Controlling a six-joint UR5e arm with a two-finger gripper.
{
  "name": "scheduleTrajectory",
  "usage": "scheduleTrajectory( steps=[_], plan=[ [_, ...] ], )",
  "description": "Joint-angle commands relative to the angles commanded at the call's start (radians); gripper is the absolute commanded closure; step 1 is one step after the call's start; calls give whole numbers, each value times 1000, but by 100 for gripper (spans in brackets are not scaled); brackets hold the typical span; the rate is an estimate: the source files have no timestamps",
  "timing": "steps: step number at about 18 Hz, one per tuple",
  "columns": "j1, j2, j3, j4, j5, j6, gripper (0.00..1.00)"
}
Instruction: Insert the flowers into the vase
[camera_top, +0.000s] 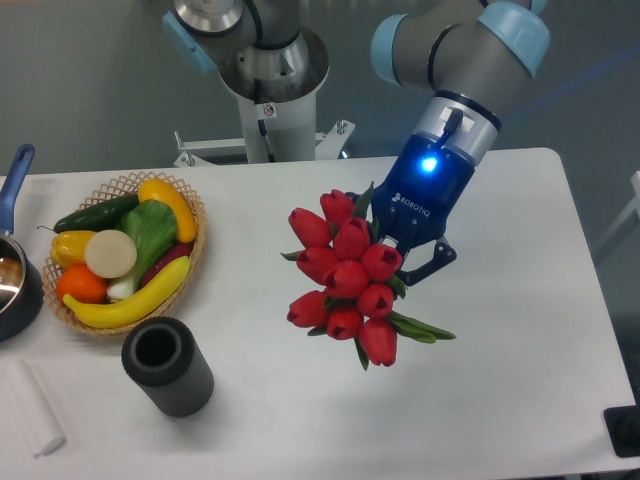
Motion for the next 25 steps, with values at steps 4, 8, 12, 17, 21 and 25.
scheduleTrajectory(
  steps=[4,8,12,17,21,25],
  plan=[
    [-3,2,-9,15,0,2,87],
    [-2,0,-8,21,-2,0,87],
    [-3,0,-5,23,-2,0,87],
    [-8,-2,-5,25,-2,-2,87],
    [-15,-9,-5,26,-8,0,87],
    [-26,-21,-3,32,-69,8,87]
  ],
)
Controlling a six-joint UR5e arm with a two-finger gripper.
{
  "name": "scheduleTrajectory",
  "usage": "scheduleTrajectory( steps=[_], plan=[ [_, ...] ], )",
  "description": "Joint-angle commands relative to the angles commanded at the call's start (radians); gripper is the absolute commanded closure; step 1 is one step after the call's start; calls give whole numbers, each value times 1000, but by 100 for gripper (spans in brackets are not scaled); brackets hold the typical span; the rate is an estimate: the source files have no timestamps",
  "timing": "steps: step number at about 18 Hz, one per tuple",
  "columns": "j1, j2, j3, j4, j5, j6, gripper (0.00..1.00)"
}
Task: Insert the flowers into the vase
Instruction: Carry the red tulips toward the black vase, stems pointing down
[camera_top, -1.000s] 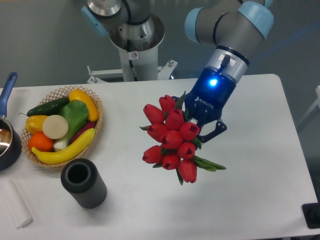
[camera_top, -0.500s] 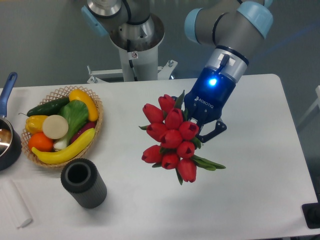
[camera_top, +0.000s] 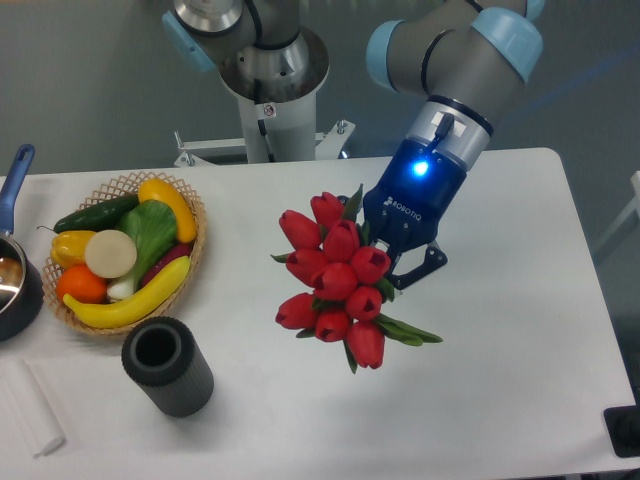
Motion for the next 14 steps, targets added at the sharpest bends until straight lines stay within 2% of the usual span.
scheduleTrajectory(
  steps=[4,7,11,14],
  plan=[
    [-20,-2,0,5,-126,0,87],
    [-47,-9,9,6,-134,12,87],
    [-113,-41,11,9,-216,71,87],
    [-167,-54,18,9,-227,71,87]
  ],
)
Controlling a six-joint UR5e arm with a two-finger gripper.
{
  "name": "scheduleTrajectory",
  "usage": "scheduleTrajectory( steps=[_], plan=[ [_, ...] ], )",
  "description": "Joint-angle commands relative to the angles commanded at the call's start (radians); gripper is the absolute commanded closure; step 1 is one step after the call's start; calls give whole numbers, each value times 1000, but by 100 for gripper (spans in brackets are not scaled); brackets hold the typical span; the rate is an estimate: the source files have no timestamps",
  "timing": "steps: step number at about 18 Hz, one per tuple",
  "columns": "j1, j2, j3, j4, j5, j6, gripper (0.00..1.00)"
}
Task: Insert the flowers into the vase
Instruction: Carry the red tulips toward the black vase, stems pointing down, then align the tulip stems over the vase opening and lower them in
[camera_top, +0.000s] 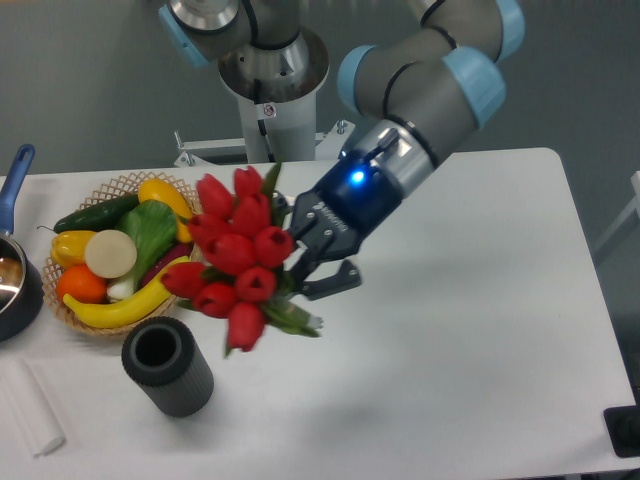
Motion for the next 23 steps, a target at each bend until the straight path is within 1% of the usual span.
scheduleTrajectory(
  steps=[4,8,11,16,19,23],
  plan=[
    [-20,-23,-2,0,-141,2,87],
    [-57,-22,-8,0,-179,2,87],
    [-69,-26,-9,0,-241,15,87],
    [-98,-54,-21,0,-244,37,87],
    [-111,-57,-34,0,-244,37,87],
    [-124,-58,-32,0,-245,37,87]
  ],
)
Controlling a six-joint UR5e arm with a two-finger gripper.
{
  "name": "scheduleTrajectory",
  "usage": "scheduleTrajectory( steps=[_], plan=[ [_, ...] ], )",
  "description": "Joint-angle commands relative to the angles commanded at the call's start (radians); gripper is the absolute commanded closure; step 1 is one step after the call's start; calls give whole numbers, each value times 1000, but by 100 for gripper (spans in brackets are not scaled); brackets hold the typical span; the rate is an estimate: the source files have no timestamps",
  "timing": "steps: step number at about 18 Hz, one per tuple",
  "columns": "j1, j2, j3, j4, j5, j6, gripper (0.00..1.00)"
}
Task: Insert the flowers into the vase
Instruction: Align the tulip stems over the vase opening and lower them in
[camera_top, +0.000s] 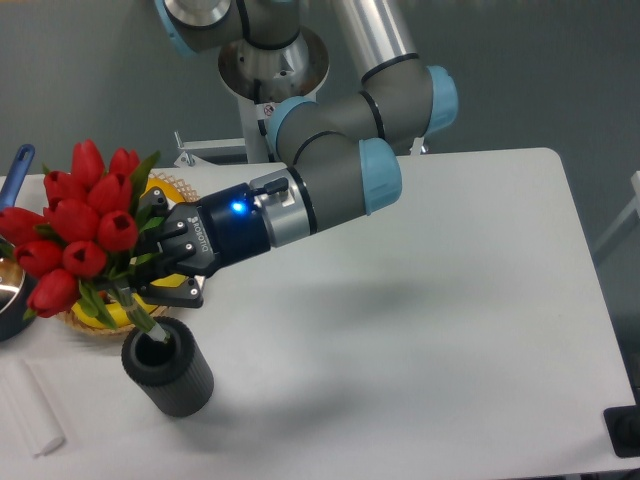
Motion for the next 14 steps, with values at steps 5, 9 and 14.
scheduleTrajectory(
  steps=[5,9,14],
  plan=[
    [0,-29,6,0,0,0,87],
    [0,-41,12,0,0,2,86],
    [0,-58,6,0,2,2,86]
  ],
)
